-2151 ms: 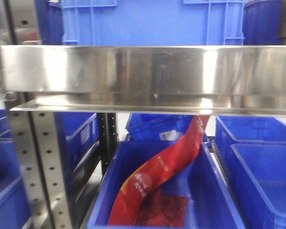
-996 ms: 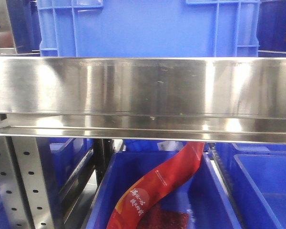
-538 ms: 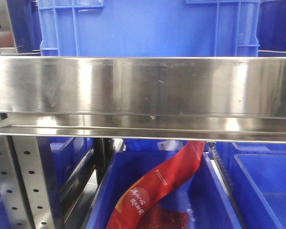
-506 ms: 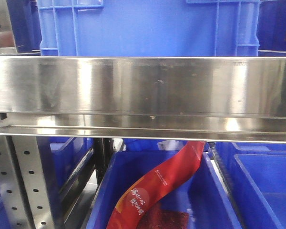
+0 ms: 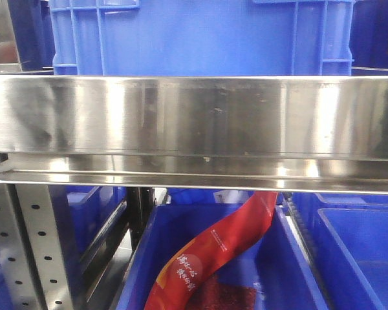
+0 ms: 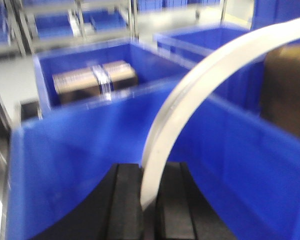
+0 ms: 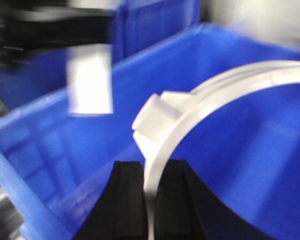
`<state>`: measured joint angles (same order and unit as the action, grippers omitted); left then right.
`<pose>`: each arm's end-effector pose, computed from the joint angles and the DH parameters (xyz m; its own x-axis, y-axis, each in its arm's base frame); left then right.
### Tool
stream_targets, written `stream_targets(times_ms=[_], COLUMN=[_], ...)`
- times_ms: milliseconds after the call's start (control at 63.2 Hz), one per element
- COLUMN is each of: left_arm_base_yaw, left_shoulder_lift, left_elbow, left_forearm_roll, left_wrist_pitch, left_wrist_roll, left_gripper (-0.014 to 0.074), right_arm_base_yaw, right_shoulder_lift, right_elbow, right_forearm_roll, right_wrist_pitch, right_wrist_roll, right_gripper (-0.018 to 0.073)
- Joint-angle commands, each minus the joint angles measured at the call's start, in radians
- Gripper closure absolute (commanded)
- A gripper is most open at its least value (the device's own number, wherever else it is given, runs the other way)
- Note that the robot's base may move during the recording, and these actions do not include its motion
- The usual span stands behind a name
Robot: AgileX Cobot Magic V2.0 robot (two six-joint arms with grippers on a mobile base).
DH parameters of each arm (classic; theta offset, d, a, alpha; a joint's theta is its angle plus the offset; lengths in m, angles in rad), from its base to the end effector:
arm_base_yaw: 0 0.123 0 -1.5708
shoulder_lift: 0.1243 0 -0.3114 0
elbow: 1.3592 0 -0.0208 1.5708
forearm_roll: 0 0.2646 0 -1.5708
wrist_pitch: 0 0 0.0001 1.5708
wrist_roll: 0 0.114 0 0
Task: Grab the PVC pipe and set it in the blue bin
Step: 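Lower the left gripper into the blue bin and open to drop its pipe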
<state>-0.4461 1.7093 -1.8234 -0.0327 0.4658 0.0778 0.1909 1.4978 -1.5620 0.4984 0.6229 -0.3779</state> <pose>0.4016 -0.1939 0.4672 -0.2137 0.1560 -0.9644 0.4551 0.8894 0.0430 0.3619 0.1023 0.4506 -0.4089 -0.0416 -0.9116 -0.4178 0.8966 0.1465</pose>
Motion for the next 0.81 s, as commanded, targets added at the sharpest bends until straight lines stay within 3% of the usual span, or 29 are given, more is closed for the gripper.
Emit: stream_targets(times_ms=[0,95,158,237,380,490,791], left_arm_base_yaw=[-0.006,-0.006,-0.006,-0.006,-0.006,-0.006,-0.006], left_shoulder_lift=[0.015,0.021,0.021,0.021,0.021,0.021,0.015], left_elbow=[-0.023,-0.023,-0.023,-0.023,-0.023,-0.023,-0.025], left_forearm_roll=[-0.010,-0.010,-0.010,-0.010,-0.010,-0.010,-0.010], left_wrist_pitch=[-0.011,-0.009,-0.004,0.000,0.011,0.018,0.030], left_wrist_roll=[-0.003,-0.003,-0.003,-0.003,-0.003,-0.003,-0.003], left_gripper=[0.0707,0.0700,0.0651,0.0545,0.0358,0.0307,0.0311], right_arm_base_yaw=[0.001,0.001,0.001,0.001,0.001,0.001,0.001], right_shoulder_lift=[0.032,0.048,0.051,0.052,0.052,0.052,0.039], right_elbow=[-0.040,-0.040,-0.040,-0.040,-0.040,-0.040,-0.042], right_forearm_roll=[0.012,0.012,0.012,0.015,0.015,0.011,0.010], right_wrist_pitch=[0.022,0.020,0.020,0.020,-0.007,-0.003,0.003], right_wrist_roll=[-0.008,-0.008,-0.008,-0.008,-0.008,-0.008,-0.008], right_gripper=[0.0721,0.0718,0.0685,0.0590,0.0336,0.0330,0.0348])
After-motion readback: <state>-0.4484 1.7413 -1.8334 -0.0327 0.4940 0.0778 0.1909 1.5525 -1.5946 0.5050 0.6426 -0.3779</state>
